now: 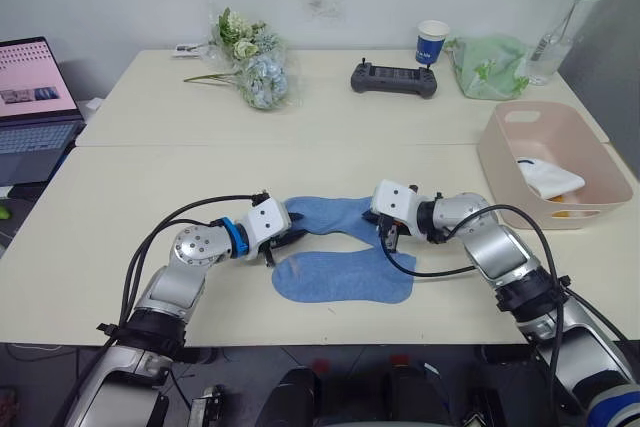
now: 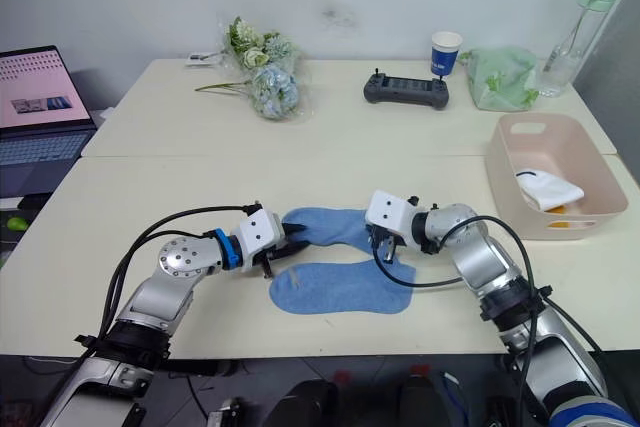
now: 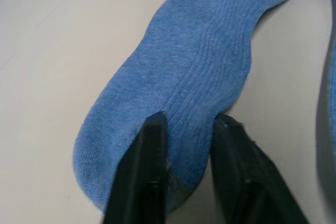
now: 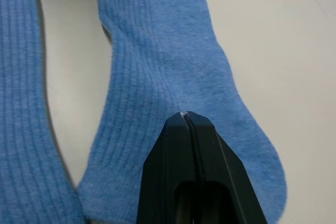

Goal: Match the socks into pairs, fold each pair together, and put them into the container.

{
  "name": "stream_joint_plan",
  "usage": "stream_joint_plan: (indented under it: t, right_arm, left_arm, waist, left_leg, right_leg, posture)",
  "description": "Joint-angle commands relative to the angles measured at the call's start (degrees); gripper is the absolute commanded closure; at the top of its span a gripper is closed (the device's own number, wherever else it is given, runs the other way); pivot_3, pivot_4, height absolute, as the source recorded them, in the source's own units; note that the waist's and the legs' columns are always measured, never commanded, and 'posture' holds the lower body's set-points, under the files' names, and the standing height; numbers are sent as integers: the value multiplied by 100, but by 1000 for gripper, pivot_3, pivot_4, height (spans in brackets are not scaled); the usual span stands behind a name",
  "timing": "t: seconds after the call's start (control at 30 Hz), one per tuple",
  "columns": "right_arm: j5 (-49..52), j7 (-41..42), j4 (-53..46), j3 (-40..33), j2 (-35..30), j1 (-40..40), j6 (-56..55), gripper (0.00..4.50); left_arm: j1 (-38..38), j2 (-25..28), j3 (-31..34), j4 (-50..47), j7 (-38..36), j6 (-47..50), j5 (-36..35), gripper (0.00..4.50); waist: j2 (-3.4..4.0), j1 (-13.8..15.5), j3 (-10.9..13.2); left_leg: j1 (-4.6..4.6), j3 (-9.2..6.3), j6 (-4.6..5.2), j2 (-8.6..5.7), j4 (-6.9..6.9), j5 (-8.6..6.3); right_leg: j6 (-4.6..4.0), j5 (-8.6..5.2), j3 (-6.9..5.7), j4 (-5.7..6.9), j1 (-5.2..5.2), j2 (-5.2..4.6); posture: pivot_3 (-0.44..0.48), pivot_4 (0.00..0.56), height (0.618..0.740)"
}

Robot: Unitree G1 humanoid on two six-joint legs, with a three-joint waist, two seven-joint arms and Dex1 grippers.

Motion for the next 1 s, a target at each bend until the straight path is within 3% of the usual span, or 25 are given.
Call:
stream_joint_plan:
  t: [0.03, 0.3, 0.4, 0.57, 1.0]
  right_arm:
    - [91, -55, 9, -308, 17, -185, -250, 4500]
    - [364, -28, -649, -484, 154, 155, -76, 4500]
    - [487, 157, -935, -437, 103, 401, -30, 3955]
    - [543, 430, -1206, -346, -21, 524, 10, 2226]
    - [-235, 360, -664, 220, -91, 373, -513, 2226]
  left_arm:
    - [-164, -60, 184, 229, 371, 458, 60, 4478]
    - [-161, -40, 342, 143, 781, 1076, 87, 4478]
    - [-65, -47, 364, 16, 820, 1165, 48, 4500]
    - [-94, -98, 373, -108, 889, 1301, 40, 4500]
    - [-174, -113, 311, -98, 873, 1342, 54, 4500]
  waist:
    - [0, -4, 0]
    - [0, -99, -2]
    - [0, -119, -2]
    - [0, -140, -2]
    - [0, -138, -2]
  left_leg:
    - [0, -1, 0, 0, 0, 0]
    - [0, -4, -1, 4, -1, 1]
    - [0, -6, -2, 5, -2, 1]
    - [0, -6, -2, 5, -2, 1]
    - [0, -5, -3, 5, -3, 2]
  right_leg:
    - [0, 0, -1, 1, 0, 0]
    - [0, 0, 0, 9, -4, 4]
    - [0, 0, -1, 10, -5, 5]
    - [0, 0, 2, 13, -7, 6]
    - [0, 0, 2, 13, -8, 7]
  posture:
    - [0, 150, 740]
    - [0, 150, 740]
    - [0, 150, 740]
    - [0, 150, 740]
    - [0, 150, 740]
